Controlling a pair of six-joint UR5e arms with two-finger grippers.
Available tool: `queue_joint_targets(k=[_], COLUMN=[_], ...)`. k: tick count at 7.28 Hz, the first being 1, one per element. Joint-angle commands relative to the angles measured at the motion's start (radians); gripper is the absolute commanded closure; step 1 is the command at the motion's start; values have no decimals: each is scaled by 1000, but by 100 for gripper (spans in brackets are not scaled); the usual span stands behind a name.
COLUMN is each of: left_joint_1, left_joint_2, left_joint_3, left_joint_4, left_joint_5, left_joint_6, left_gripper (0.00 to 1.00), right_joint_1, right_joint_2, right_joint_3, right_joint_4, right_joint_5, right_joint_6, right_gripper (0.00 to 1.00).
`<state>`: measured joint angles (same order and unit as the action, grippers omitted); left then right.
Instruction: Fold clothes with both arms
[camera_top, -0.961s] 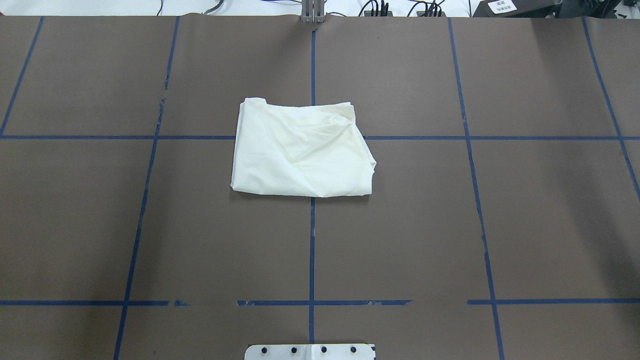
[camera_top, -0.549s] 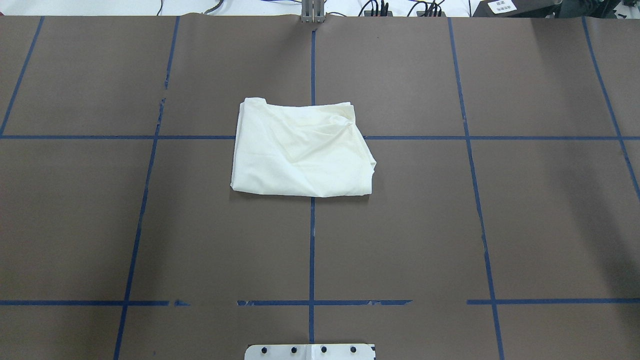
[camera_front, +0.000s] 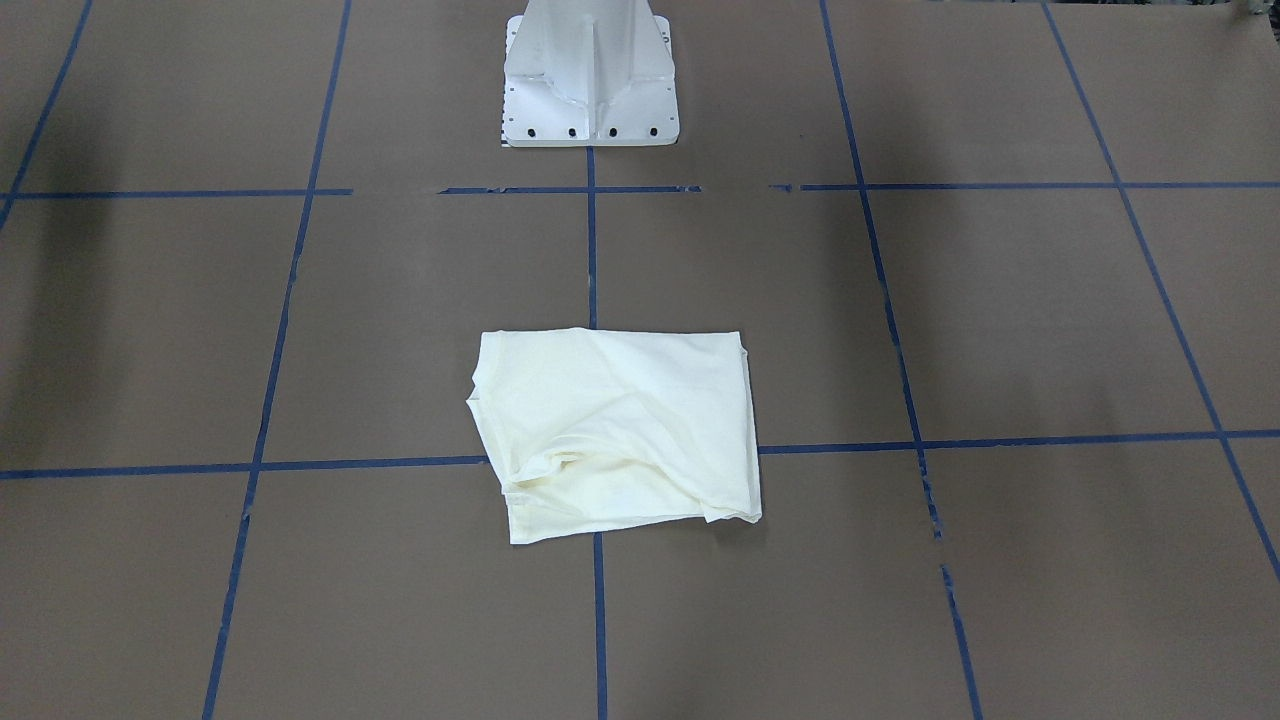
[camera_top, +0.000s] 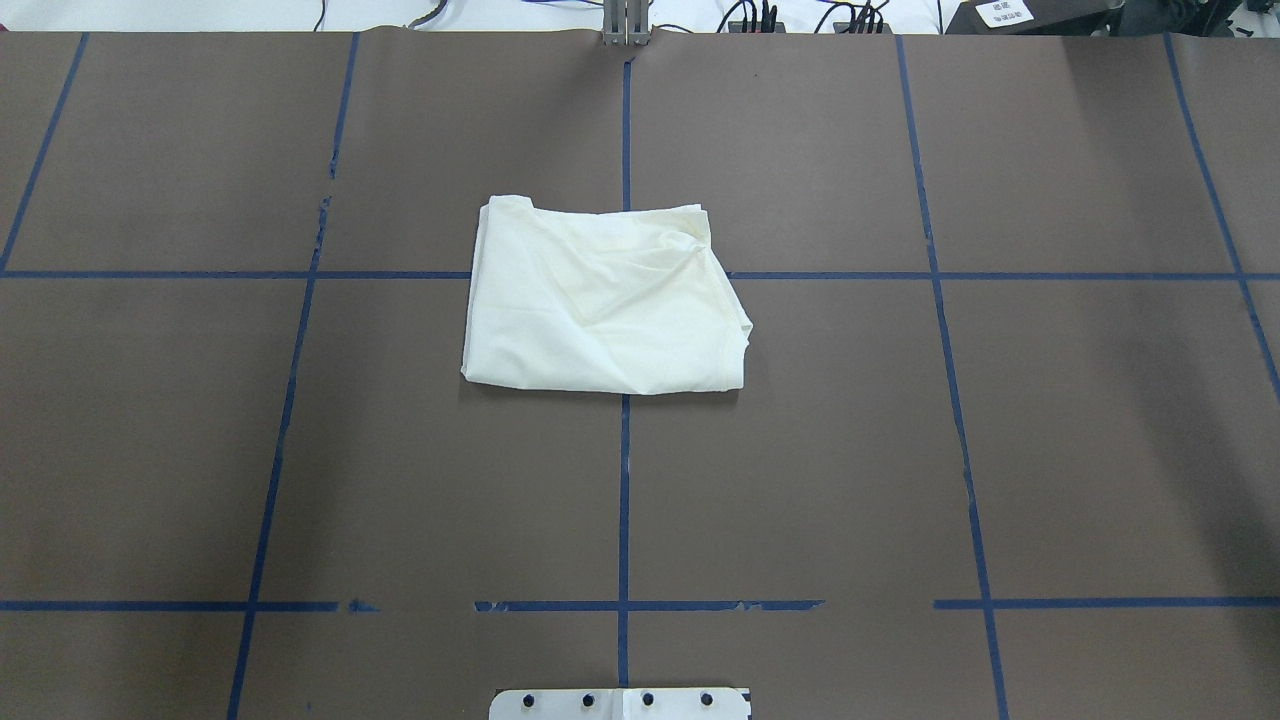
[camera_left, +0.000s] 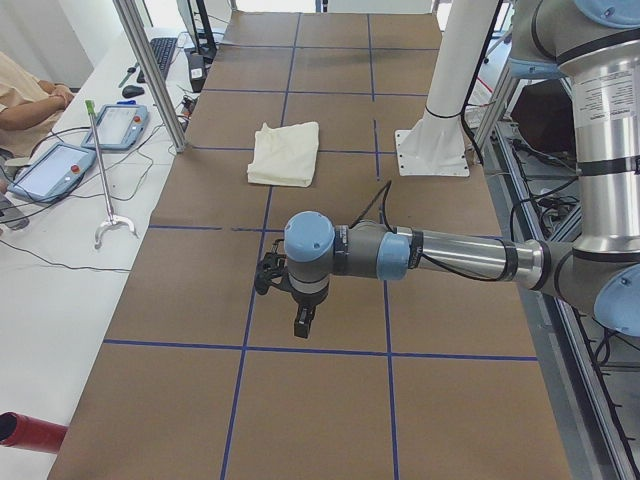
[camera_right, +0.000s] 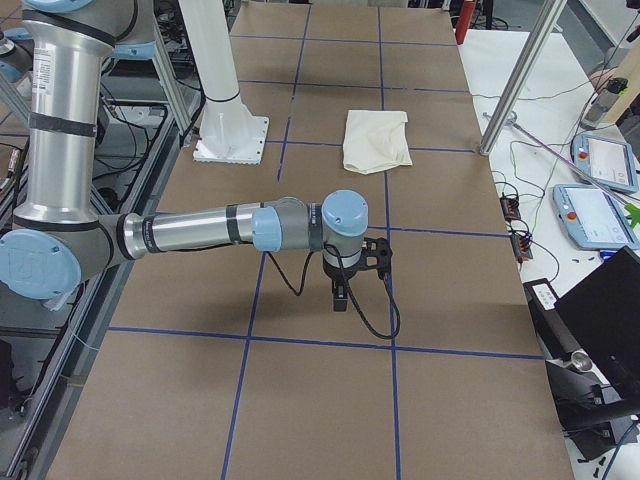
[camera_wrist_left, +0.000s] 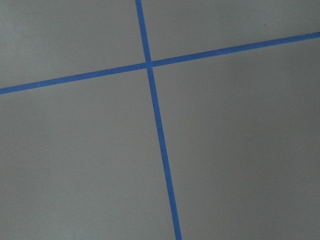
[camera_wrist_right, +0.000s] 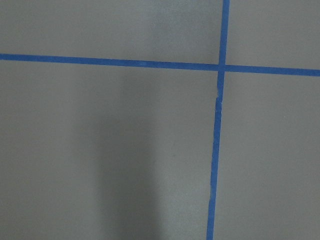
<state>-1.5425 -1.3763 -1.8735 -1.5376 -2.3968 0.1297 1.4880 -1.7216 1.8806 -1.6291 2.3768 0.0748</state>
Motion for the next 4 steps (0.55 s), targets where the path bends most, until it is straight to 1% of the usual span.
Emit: queue_joint_targets(k=[1,4], left_joint_1=[27,36], left_joint_2=[-1,-3], left_joint_3=[4,39], left_joint_4=[1,-1], left_joint_5=[-4,2], left_joint_6=[-2,-1], left_gripper=[0,0], right_joint_1=[0,0], right_joint_2=[-1,0], right_joint_3=[2,3], right_joint_4=[0,3], right_joint_5=[-1,-1], right_joint_6=[-7,-9], right_gripper=[0,0])
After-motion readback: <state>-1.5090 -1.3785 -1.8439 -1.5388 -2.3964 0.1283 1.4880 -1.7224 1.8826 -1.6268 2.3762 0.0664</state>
